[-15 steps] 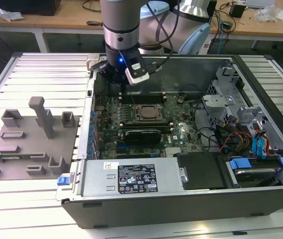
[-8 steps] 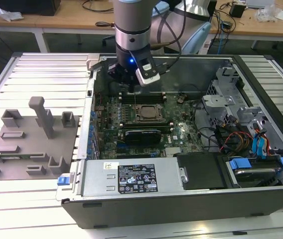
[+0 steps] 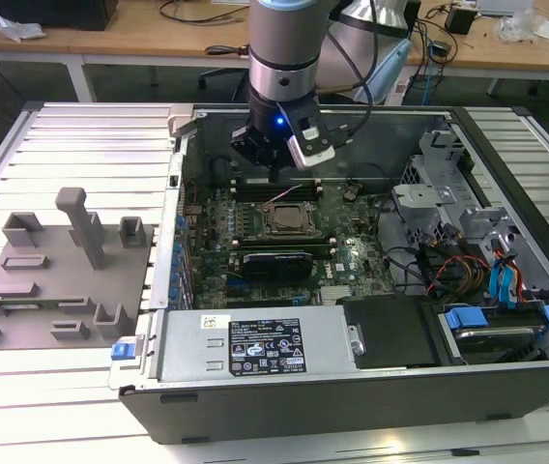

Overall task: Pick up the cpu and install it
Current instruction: 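Install the first cpu locking lever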

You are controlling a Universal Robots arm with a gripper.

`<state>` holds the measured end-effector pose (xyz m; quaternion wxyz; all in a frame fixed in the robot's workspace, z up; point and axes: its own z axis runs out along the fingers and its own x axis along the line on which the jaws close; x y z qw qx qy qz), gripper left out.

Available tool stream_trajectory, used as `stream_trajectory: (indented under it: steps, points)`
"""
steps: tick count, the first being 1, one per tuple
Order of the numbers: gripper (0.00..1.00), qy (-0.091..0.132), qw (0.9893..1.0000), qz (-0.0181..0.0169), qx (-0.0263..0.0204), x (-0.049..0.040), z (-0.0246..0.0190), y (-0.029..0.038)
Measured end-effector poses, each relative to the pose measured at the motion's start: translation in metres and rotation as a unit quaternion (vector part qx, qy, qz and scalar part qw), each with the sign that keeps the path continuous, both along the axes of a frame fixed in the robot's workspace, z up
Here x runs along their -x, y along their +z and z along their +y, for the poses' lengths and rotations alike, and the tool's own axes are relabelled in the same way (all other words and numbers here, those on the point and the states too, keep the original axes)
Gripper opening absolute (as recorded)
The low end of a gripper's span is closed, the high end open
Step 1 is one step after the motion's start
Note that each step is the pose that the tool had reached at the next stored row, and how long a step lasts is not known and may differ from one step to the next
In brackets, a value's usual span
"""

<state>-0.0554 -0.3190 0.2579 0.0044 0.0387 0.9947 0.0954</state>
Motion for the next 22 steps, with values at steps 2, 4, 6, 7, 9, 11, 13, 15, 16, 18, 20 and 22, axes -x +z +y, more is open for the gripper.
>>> stream_trajectory:
  steps: [2, 4, 6, 7, 9, 11, 13, 15, 16, 18, 20, 22]
  points:
    - [0.11, 0.0, 1.0, 0.0, 0.0, -0.0005, 0.0, -0.0001]
    - [0.11, 0.0, 1.0, 0.0004, 0.0, -0.0052, -0.0008, -0.0015]
    - [0.11, 0.0, 1.0, 0.0007, 0.0, -0.0107, -0.0016, -0.0045]
    - [0.11, 0.0, 1.0, 0.0007, 0.0, -0.0124, -0.0016, -0.0068]
    - [0.11, 0.0, 1.0, 0.0007, 0.0, -0.0131, -0.0016, -0.0104]
    - [0.11, 0.0, 1.0, 0.0007, 0.0, -0.0132, -0.0016, -0.0137]
    - [0.11, 0.0, 1.0, 0.0007, 0.0001, -0.0132, -0.0017, -0.0158]
    - [0.11, 0.0, 1.0, 0.0007, 0.0, -0.0132, -0.0017, -0.0174]
    - [0.11, 0.0, 1.0, 0.0007, 0.0, -0.0132, -0.0017, -0.0179]
    - [0.11, 0.0, 1.0, 0.0007, 0.0, -0.0132, -0.0017, -0.0187]
    - [0.11, 0.0, 1.0, 0.0007, 0.0001, -0.0132, -0.0017, -0.0194]
    - [0.11, 0.0, 1.0, 0.0007, 0.0, -0.0132, -0.0016, -0.0202]
